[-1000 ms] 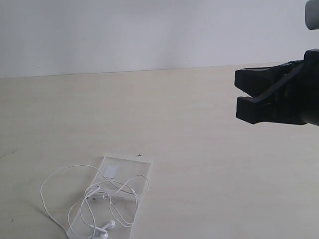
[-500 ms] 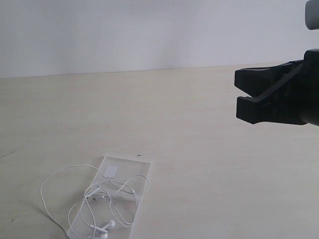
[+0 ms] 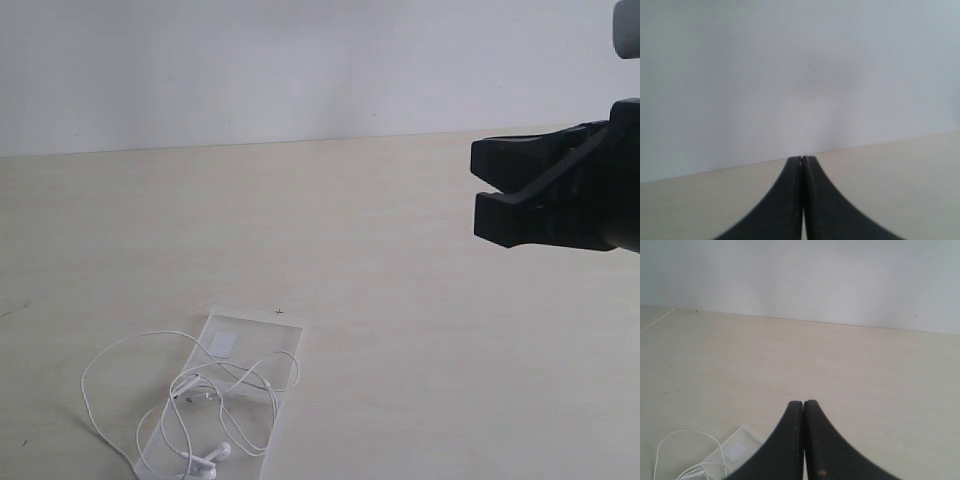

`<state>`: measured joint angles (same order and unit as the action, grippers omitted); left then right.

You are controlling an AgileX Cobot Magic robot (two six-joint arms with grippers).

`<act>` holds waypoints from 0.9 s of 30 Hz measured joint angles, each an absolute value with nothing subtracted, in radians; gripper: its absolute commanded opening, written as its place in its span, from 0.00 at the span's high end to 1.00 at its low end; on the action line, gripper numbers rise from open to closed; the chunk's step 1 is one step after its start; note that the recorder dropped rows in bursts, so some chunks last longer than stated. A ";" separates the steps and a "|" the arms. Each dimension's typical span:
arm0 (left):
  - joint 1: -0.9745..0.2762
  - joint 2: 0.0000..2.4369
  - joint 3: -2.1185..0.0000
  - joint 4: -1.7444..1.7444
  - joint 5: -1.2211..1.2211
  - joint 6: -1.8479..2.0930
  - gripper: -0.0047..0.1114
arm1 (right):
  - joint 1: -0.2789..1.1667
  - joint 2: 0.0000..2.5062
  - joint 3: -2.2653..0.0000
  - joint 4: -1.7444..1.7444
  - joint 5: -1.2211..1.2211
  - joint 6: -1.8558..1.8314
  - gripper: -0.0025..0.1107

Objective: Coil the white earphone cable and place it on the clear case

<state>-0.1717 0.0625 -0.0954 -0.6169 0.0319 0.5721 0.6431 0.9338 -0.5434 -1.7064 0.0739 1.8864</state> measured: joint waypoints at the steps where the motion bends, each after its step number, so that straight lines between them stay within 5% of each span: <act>1: -0.157 0.051 -0.088 -0.617 0.029 0.572 0.96 | 0.643 0.934 -0.543 -1.706 0.074 1.886 0.98; 12: 0.038 0.007 -0.008 -0.617 0.028 0.554 0.96 | 0.643 0.934 -0.543 -1.706 0.074 1.886 0.98; 27: 0.047 0.007 -0.004 -0.523 0.148 0.524 0.96 | 0.643 0.934 -0.543 -1.706 0.074 1.886 0.98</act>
<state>0.0468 0.0065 -0.0037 -0.5228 0.1481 0.5237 0.6431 0.9338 -0.5434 -1.7064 0.0739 1.8864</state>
